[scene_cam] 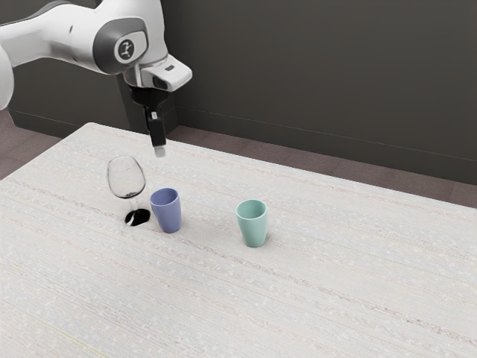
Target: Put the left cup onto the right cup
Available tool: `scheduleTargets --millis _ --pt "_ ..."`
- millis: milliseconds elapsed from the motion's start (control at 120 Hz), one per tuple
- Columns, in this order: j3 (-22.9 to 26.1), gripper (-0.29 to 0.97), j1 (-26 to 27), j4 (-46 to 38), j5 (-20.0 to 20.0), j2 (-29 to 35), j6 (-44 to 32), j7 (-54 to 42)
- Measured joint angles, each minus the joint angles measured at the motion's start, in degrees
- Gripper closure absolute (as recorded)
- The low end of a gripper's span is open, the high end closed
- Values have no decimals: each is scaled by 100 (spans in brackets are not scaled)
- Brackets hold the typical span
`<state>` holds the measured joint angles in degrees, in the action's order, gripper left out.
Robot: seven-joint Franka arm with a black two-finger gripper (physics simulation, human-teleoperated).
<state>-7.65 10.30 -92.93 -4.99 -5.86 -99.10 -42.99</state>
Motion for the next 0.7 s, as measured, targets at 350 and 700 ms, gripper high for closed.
scheduleTargets --millis 350,700 --pt "-17 0 -250 -292 -86 -565 -664 -196" --pt "-18 0 -536 -1088 -52 -1065 -1842 -263"
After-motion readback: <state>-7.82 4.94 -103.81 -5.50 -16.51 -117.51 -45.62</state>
